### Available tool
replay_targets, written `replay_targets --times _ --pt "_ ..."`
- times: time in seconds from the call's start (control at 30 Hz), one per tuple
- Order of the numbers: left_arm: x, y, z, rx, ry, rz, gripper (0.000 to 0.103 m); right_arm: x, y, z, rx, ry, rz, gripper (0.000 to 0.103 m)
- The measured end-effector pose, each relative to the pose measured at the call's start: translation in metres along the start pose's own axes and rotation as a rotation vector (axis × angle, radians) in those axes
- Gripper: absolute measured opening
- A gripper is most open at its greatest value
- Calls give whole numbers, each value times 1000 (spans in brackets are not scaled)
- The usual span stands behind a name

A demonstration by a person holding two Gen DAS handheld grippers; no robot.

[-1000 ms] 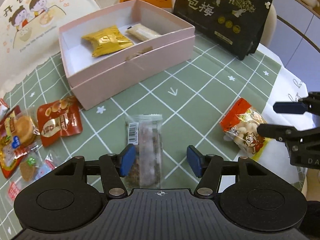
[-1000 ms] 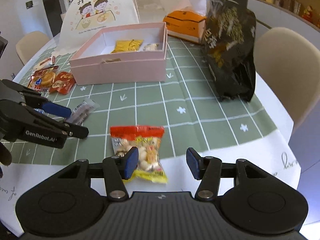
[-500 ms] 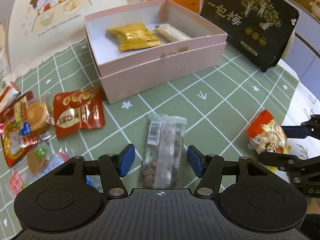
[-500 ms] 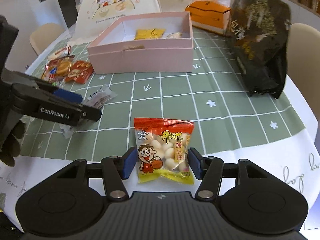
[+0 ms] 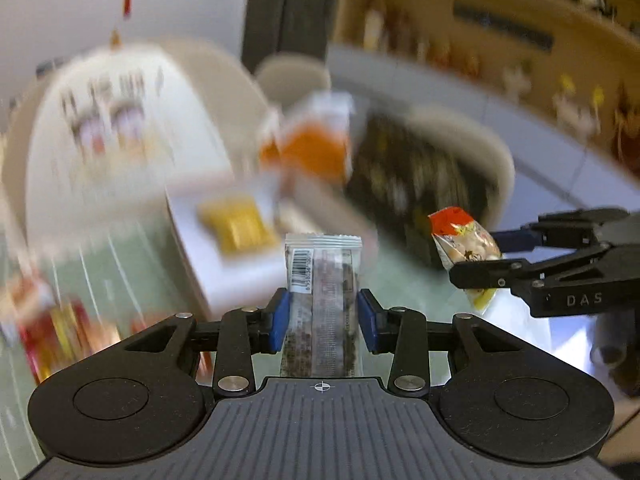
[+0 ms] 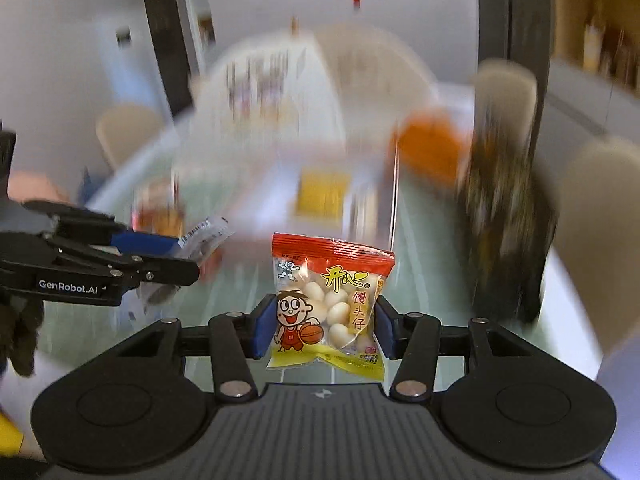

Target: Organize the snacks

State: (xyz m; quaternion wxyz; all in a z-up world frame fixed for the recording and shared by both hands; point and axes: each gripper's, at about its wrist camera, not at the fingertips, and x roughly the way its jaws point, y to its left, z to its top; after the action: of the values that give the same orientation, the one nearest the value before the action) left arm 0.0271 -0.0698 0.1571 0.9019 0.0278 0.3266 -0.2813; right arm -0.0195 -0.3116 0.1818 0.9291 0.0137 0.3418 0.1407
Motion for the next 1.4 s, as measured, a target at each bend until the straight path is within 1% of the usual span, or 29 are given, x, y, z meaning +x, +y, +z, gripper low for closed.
replay_targets --times 0.1,0.13,0.17,0.2,0.23,0.27,0.33,0.4,0.43,0.53,0.57,0.63,0.67,0.77,0.8,0.87,0.9,0.93,1.0,1.07,1.13,1.17,1.2,1.27,1.33,1.4 --pt "15 23 44 -70 -84 -6 43 13 -4 51 -8 -63 -11 50" --pt "29 36 55 -129 -93 -34 46 20 -4 65 -13 -74 -26 50" --pt "48 53 61 -215 -70 -89 48 29 -5 78 -9 -73 -37 50" --pt "69 70 62 -309 -23 -144 46 40 -6 90 1 -64 -38 50" --pt "82 84 59 -370 2 -162 45 53 -7 101 12 -49 -29 51" --pt "86 93 54 -401 -2 -144 45 66 -8 109 16 -34 -19 53" --pt "76 106 48 -410 -36 -76 45 96 -7 120 15 9 -9 58" --pt "63 124 41 -419 -49 -58 45 124 -6 124 22 38 -29 58" --pt "60 133 40 -412 -40 -40 45 137 -4 124 27 54 -42 58" --pt "59 159 25 -357 38 67 45 155 3 115 55 89 -42 58" --pt "63 168 21 -356 68 87 45 155 6 108 69 100 -24 58" --pt "76 180 2 -388 129 97 45 150 14 89 69 133 27 58" --pt "83 181 -5 -398 146 99 45 148 21 80 51 147 38 58" --pt "102 178 -18 -367 178 97 45 134 44 50 -35 173 45 58" --pt "108 174 -20 -342 196 89 45 130 51 42 -59 183 49 58" --pt "114 170 -23 -307 234 65 37 121 64 23 -112 204 59 58" --pt "114 167 -26 -298 252 50 30 117 71 15 -136 213 63 58" --pt "112 164 -31 -297 258 32 27 114 77 6 -157 221 63 58" --pt "98 158 -41 -322 258 -6 27 111 87 -8 -189 240 71 58" --pt "84 153 -54 -378 267 -61 27 108 96 -20 -206 259 93 58" --pt "72 144 -71 -433 298 -122 27 109 105 -27 -208 274 121 58" --pt "64 140 -78 -452 302 -136 27 111 109 -29 -199 281 137 58" --pt "55 138 -85 -466 290 -133 27 113 113 -30 -189 287 156 58" --pt "28 137 -94 -487 229 -80 27 119 121 -30 -168 290 178 58" --pt "3 145 -99 -504 166 29 27 132 129 -27 -124 286 183 58" --pt "-14 159 -105 -553 127 132 27 150 136 -23 -55 286 168 58"
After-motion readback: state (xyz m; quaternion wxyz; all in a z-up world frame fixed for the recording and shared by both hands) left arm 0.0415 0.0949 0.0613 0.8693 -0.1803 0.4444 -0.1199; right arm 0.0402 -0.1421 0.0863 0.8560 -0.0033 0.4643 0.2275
